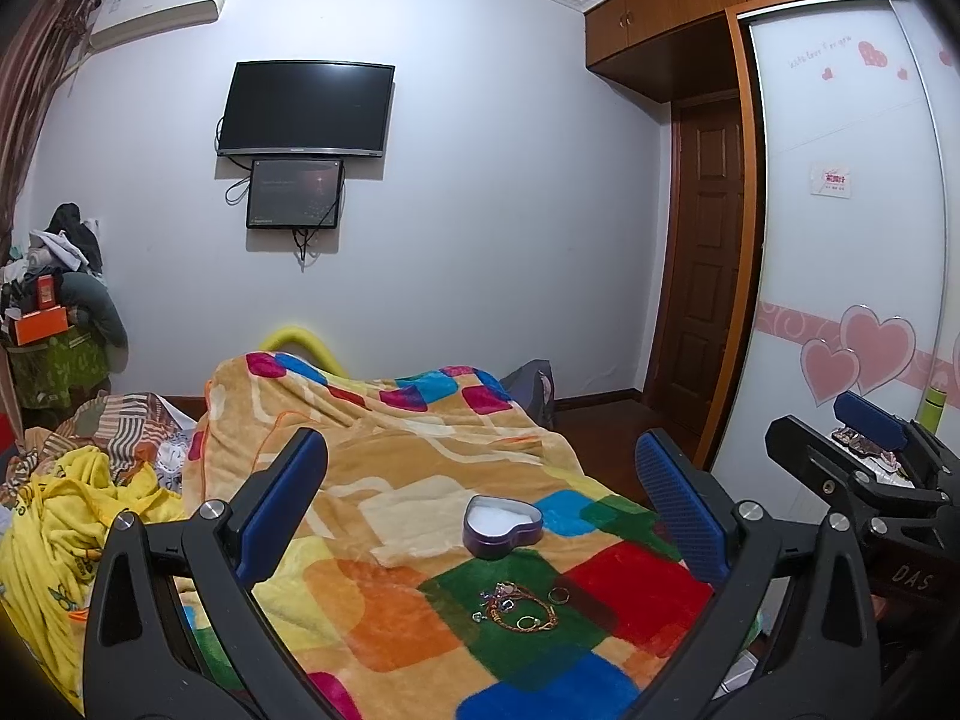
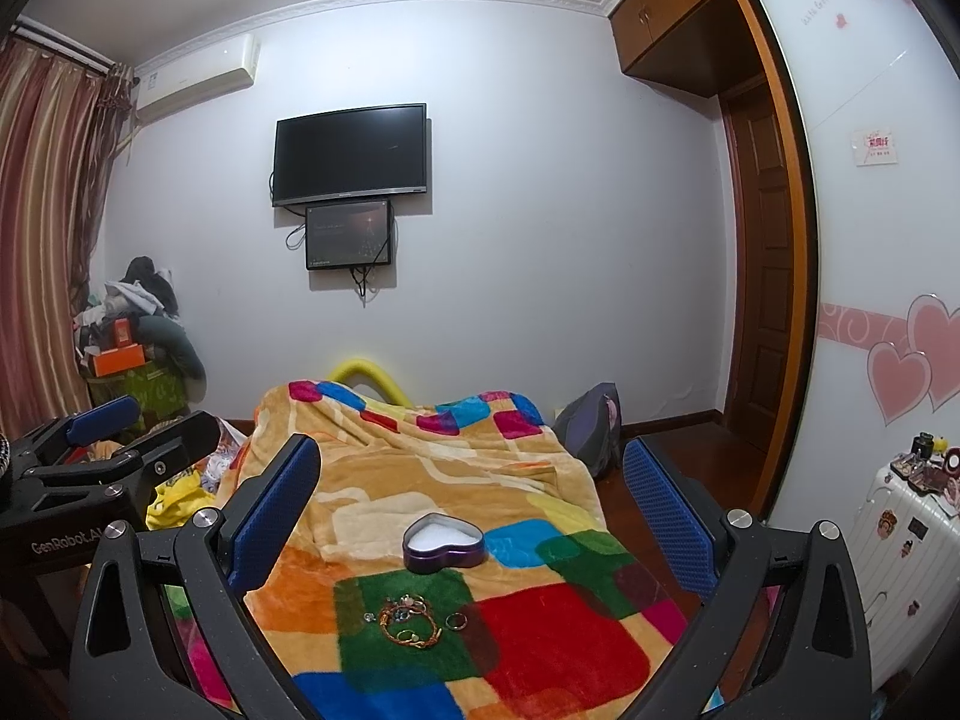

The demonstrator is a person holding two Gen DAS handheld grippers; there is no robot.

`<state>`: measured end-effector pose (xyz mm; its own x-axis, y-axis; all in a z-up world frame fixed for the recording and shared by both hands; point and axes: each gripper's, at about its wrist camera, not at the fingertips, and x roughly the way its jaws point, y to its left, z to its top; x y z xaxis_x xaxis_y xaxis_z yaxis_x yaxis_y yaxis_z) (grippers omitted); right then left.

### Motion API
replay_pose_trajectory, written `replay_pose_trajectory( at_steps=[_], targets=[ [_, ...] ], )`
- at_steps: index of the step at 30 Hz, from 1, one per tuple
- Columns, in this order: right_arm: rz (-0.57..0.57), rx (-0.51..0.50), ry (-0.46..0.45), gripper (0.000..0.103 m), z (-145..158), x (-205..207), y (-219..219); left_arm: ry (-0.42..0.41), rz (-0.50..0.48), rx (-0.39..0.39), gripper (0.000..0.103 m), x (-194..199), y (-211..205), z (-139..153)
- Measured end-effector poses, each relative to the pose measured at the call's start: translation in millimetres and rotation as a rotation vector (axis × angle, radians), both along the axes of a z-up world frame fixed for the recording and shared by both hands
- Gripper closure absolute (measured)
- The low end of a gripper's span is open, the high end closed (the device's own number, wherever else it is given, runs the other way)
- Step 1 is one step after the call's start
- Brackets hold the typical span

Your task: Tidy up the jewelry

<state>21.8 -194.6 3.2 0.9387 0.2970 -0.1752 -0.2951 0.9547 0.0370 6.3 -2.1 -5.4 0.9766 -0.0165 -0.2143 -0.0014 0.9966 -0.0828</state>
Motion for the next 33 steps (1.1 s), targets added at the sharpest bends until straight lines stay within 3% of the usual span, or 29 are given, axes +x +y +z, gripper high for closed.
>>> replay_pose_trajectory(
  at_steps=[11, 17, 24, 27, 33],
  targets=[
    [-0.012, -0.013, 0.038, 0.002, -7.4, 15.0, 1.1, 0.036, -0.007, -0.006, 0.0, 16.3, 1.8, -8.6],
    [-0.036, -0.024, 0.103, 0.002, -22.9, 35.4, -1.0, 0.099, -0.024, -0.009, 0.0, 41.1, 7.1, -23.7],
    [-0.059, -0.087, 0.233, 0.003, -59.2, 68.7, -0.7, 0.277, -0.009, -0.003, 0.0, 89.9, 20.7, -71.6],
    [-0.048, -0.103, 0.298, 0.003, -76.5, 81.7, -0.7, 0.36, 0.001, 0.007, 0.005, 106.6, 24.5, -95.2],
    [0.014, -0.113, 0.444, 0.021, -111.3, 106.7, 2.1, 0.543, -0.026, 0.004, 0.022, 134.6, 28.4, -146.1]
  ],
)
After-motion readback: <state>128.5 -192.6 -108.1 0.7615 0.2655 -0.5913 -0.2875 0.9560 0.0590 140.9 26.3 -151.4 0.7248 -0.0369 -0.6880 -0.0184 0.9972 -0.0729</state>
